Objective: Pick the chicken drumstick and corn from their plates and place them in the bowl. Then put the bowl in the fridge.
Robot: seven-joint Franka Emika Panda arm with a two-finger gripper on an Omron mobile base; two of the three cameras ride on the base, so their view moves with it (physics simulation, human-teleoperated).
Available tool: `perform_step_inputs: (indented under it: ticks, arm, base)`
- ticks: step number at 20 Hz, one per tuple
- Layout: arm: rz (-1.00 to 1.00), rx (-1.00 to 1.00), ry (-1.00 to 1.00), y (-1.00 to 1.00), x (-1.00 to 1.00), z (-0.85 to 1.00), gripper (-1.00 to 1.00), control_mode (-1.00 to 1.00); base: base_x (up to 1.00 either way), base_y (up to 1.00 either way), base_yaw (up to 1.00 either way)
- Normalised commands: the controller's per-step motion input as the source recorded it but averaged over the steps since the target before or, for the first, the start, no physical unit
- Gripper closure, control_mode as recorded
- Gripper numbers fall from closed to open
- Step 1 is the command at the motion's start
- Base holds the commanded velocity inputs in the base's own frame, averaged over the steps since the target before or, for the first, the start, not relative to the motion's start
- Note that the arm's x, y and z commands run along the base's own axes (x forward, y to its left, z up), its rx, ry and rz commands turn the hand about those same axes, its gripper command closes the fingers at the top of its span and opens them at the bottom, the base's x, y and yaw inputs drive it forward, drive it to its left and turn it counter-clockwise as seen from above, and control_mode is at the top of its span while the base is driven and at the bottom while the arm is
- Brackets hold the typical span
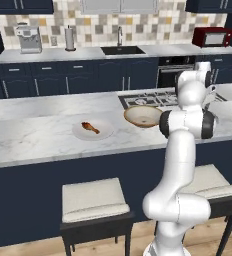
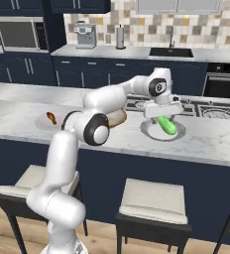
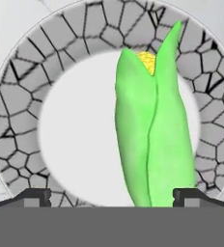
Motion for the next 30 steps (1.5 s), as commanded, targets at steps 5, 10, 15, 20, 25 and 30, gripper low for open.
perform_step_inputs:
  ticks: [5,10,15,20,25,30]
  arm:
    - [0.0,0.0,0.0,-0.13,0.19,-0.2,-1.0,-1.0]
    - [0.0,0.0,0.0,-0.11,0.11,-0.18,-1.0,-1.0]
    - [0.0,0.0,0.0,-0.04,-0.05,-0.16,-1.0,-1.0]
    - [-0.01,0.0,0.0,0.0,-0.21,-0.24,-1.0,-1.0]
    - [0.0,-0.03,-0.02,0.0,-0.02,-0.32,-1.0,-1.0]
    - [0.01,-0.19,-0.26,0.0,-0.17,-0.35,-1.0,-1.0]
  base:
    - [0.0,0.0,0.0]
    - [0.0,0.0,0.0]
    - [0.0,0.0,0.0]
    - [0.0,0.0,0.0]
    - [0.0,0.0,0.0]
    - [0.0,0.0,0.0]
